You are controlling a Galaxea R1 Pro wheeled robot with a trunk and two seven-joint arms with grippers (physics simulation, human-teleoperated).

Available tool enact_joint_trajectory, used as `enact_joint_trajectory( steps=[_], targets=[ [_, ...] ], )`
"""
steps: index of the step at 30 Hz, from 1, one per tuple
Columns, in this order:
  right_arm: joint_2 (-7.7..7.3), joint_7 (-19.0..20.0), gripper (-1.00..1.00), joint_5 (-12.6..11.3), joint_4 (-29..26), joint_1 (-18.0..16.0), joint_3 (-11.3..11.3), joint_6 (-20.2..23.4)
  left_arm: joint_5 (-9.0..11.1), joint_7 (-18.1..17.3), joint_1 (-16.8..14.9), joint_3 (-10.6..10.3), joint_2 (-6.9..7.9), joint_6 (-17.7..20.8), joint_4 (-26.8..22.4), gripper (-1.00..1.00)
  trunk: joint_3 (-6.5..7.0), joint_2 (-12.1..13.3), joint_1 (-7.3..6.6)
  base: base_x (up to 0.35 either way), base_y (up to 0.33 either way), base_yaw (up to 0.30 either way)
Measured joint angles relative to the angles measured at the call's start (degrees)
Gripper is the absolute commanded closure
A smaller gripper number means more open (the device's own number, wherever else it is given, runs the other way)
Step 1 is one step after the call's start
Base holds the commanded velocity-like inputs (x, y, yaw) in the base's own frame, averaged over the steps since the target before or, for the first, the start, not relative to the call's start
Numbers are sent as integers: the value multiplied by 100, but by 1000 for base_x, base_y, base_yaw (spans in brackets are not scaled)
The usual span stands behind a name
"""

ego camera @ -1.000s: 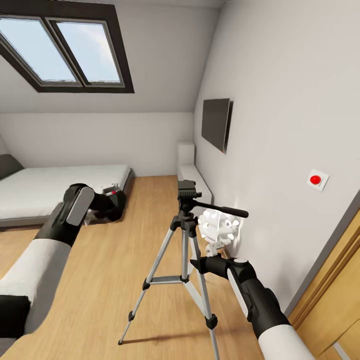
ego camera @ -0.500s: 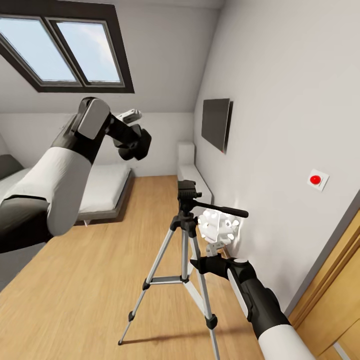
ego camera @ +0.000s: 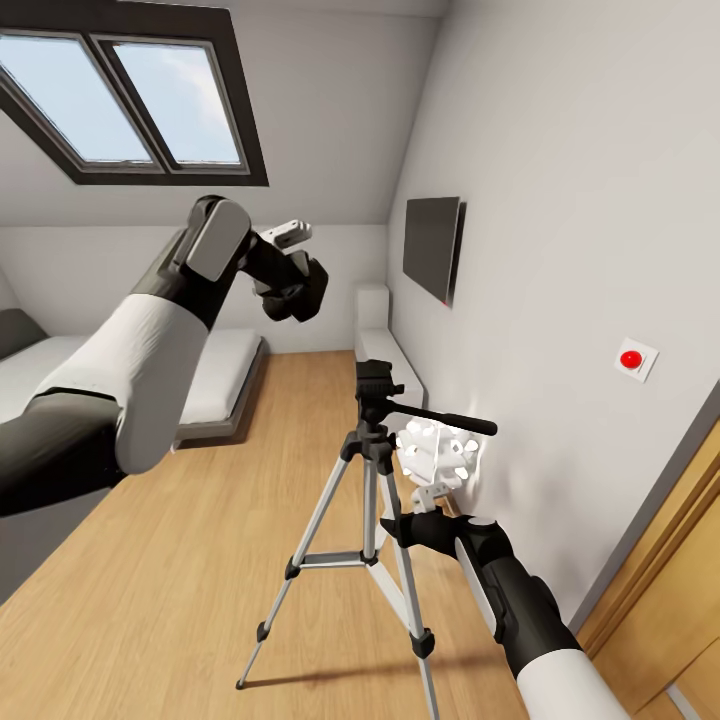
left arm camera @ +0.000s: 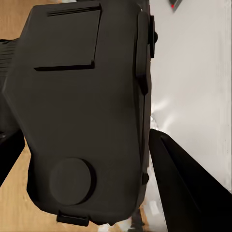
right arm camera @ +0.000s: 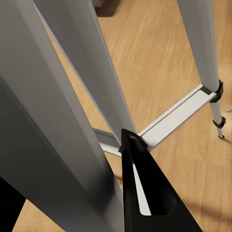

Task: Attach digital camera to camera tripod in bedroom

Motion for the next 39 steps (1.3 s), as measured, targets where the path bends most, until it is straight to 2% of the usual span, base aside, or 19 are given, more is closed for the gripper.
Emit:
enact_joint_trajectory(
  steps=[1,2,4,5,6,7,8,9,10,11,15,18,22,26,27,28,30,33,39],
  targets=[
    [0,0,100,-2,1,0,-1,-1,-1,-130,0,-59,0,1,-7,100,0,0,0,0,0,0],
    [0,-1,100,-3,1,0,-2,-1,15,-471,1,-241,4,-1,-20,100,0,0,0,0,0,0],
    [0,-1,100,-4,2,0,-3,-1,-34,-896,-2,-515,17,3,-24,100,0,0,0,0,0,0],
    [0,0,100,-5,2,-1,-3,-2,-8,-1333,-2,-827,30,-15,-6,100,0,0,0,0,0,0],
    [0,2,100,-2,2,0,-3,-1,-45,-1554,-2,-999,39,-37,11,100,0,0,0,0,0,0],
    [1,5,100,-4,0,-1,-1,-1,-98,-2424,-2,-1697,74,-529,105,100,0,2,1,0,0,0],
    [0,7,100,6,1,0,-1,0,-102,-2579,-3,-1825,80,-727,135,100,0,0,0,0,0,0],
    [0,6,100,3,3,-1,1,-3,-200,-2766,0,-1983,91,-1129,215,100,0,1,0,0,0,0],
    [0,7,100,5,3,0,2,-2,-176,-2845,0,-2042,96,-1345,269,100,0,0,0,0,0,0],
    [0,7,100,3,2,-1,1,-1,-205,-2954,6,-2125,109,-1754,403,100,0,1,0,0,0,0],
    [0,7,100,3,0,-1,-2,-1,-260,-3127,36,-2227,121,-2590,742,100,0,1,0,0,0,0],
    [0,8,100,6,0,0,0,-1,-264,-3244,45,-2255,122,-2875,879,100,0,0,0,0,0,0],
    [0,8,100,8,1,0,3,0,-305,-3743,52,-2296,150,-3064,982,100,0,0,0,0,0,0],
    [0,2,100,2,1,0,4,-1,-482,-4717,55,-2433,301,-3129,1011,100,0,0,0,0,0,0],
    [0,1,100,0,2,0,4,-1,-599,-5005,55,-2481,374,-3142,1015,100,0,0,0,0,0,0],
    [0,0,100,3,1,0,4,0,-736,-5403,53,-2531,557,-3167,994,100,0,0,0,0,0,0],
    [-1,0,100,2,0,1,4,1,-796,-5570,53,-2546,705,-3180,948,100,0,0,0,0,0,0],
    [-1,1,100,2,-1,1,4,0,-837,-5656,54,-2577,809,-3161,886,100,0,0,0,0,0,0],
    [-1,4,100,4,-1,1,4,0,-841,-5648,55,-2624,782,-3133,935,100,0,1,0,0,0,0]
  ],
)
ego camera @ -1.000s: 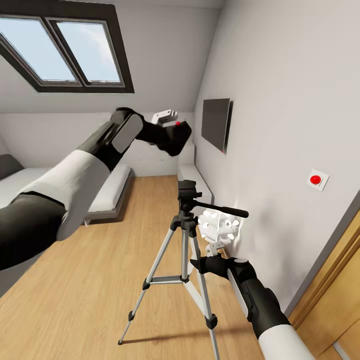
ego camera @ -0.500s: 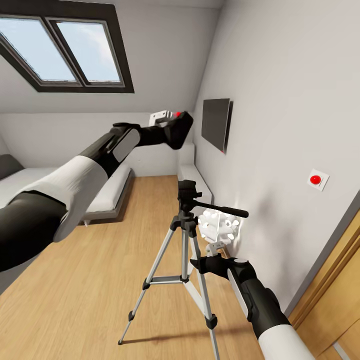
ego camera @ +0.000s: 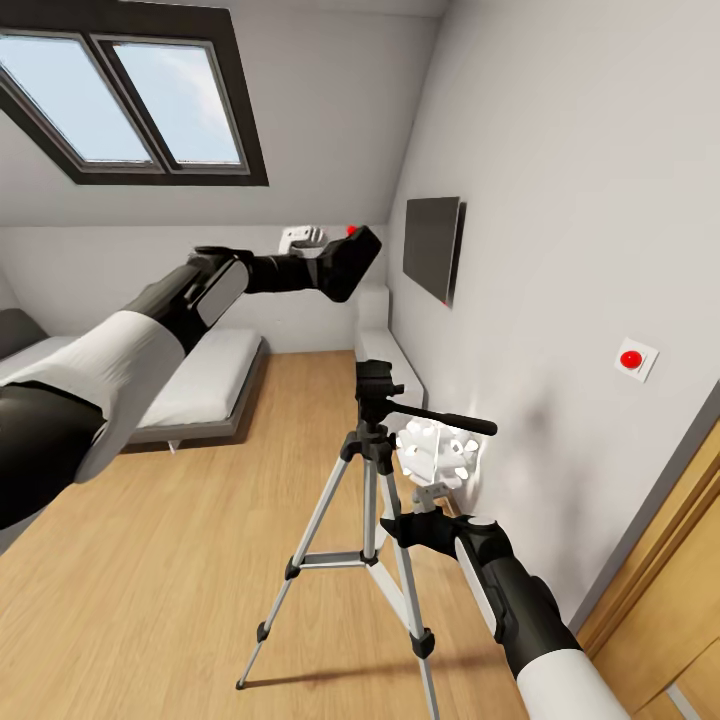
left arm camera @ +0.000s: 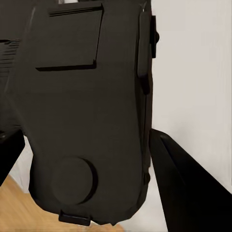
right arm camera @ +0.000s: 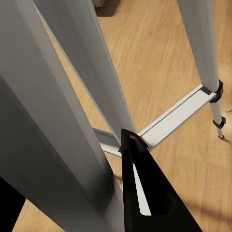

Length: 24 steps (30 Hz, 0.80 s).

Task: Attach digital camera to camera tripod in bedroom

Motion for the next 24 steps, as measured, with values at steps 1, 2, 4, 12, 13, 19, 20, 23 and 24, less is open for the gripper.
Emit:
enact_joint_trajectory(
  steps=[1,2,4,12,13,19,20,23,24],
  targets=[
    [0,2,100,0,0,0,0,0,-40,-54,1,-56,-10,262,-43,100,0,0,0,0,0,0],
    [0,3,100,3,0,0,0,0,-64,-80,0,-72,-10,395,-60,100,0,0,0,0,0,0],
    [0,3,100,3,0,0,0,0,-171,-242,1,-175,-18,896,-168,100,0,0,0,0,0,0],
    [0,4,100,4,0,0,-8,0,-1587,-1476,-7,-382,30,1985,-1210,100,0,0,0,0,0,0],
    [0,3,100,3,0,0,-9,0,-1952,-1852,-7,-390,46,2042,-1313,100,0,-1,0,0,0,0],
    [0,-3,100,-4,-1,0,-9,0,-3282,-3426,-7,-367,85,1834,-1466,100,0,0,0,0,0,0],
    [0,-3,100,-5,-1,0,-9,0,-3357,-3510,-7,-364,89,1776,-1471,100,0,0,0,0,0,0],
    [0,-4,100,-5,-1,0,-9,0,-3493,-3664,-8,-360,97,1639,-1482,100,0,0,0,0,0,0],
    [0,-4,100,-5,-1,0,-9,0,-3545,-3718,-9,-357,104,1577,-1486,100,0,0,0,0,0,0]
  ],
)
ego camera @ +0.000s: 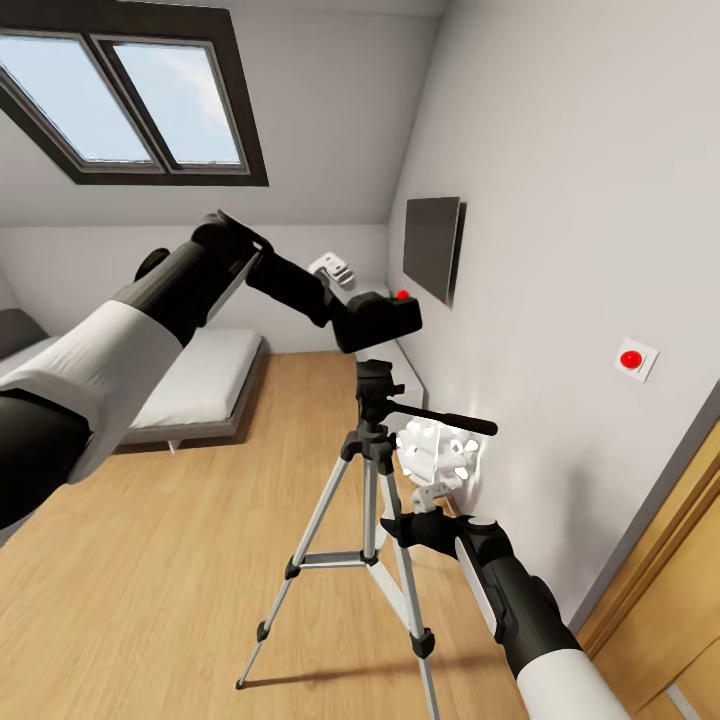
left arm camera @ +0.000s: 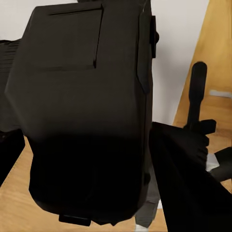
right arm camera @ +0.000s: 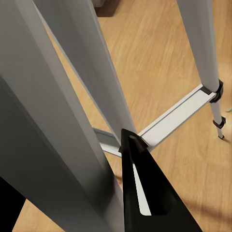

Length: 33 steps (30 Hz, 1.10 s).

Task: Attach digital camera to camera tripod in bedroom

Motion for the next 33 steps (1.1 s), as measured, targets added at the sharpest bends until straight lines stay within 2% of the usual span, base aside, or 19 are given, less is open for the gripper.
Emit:
enact_joint_trajectory(
  steps=[10,16,18,21,22,23,26,30,33],
  targets=[
    [0,6,100,6,0,0,0,0,-101,-83,1,22,25,-337,-10,100,0,0,0,0,0,0],
    [0,8,100,8,0,0,0,0,-91,-104,0,33,118,-504,-13,100,0,0,0,0,0,0],
    [0,8,100,8,0,0,0,0,-88,-179,0,23,202,-473,-19,100,0,0,0,0,0,0],
    [0,8,100,8,0,0,0,0,-73,-211,0,21,213,-454,-23,100,0,0,0,0,0,0],
    [0,12,100,13,0,0,2,0,-65,-219,-1,23,205,-414,-24,100,0,0,0,0,0,0],
    [0,10,100,12,0,0,5,0,-63,-220,0,30,198,-171,-47,100,0,0,0,0,0,0],
    [0,9,100,13,0,0,7,1,-62,-219,-1,32,193,175,-85,100,0,0,0,0,0,0],
    [0,8,100,12,0,0,8,1,-55,-240,-1,15,192,404,-98,100,0,0,0,0,0,0],
    [0,10,100,15,0,0,9,1,-36,-516,-1,9,213,466,-110,100,0,0,0,0,0,0]
  ],
)
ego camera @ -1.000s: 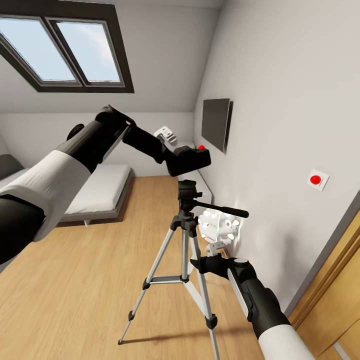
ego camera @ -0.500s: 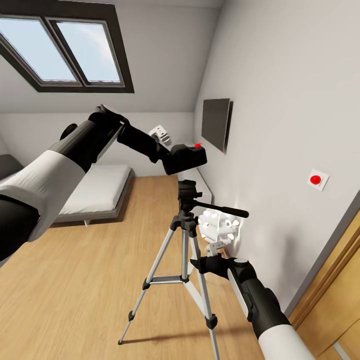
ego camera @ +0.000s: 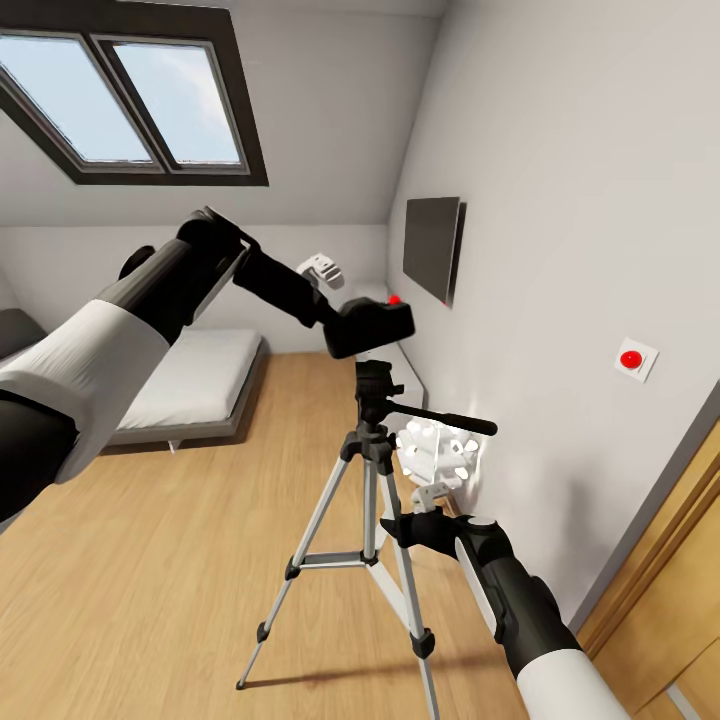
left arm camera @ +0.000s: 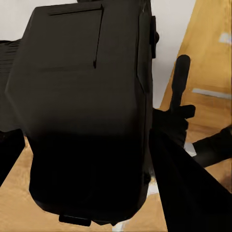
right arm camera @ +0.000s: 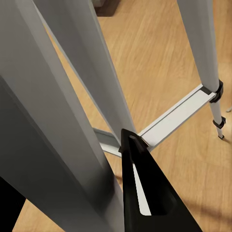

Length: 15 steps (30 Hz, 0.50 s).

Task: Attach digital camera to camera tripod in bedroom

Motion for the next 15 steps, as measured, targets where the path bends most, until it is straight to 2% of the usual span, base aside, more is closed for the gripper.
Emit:
enact_joint_trajectory(
  steps=[2,4,11,15],
  targets=[
    [0,2,100,2,0,0,0,0,-17,-205,-1,-2,5,1,-2,100,0,0,0,0,0,0],
    [0,3,100,3,0,0,0,-1,-73,-759,-1,-4,23,3,-17,100,0,0,0,0,0,0],
    [0,5,100,6,0,0,0,0,-113,-834,-1,-15,104,-49,-236,100,0,0,0,0,0,0],
    [0,7,100,7,1,0,-1,-1,-193,-873,-1,-19,285,-82,-495,100,0,0,0,0,0,0]
  ],
)
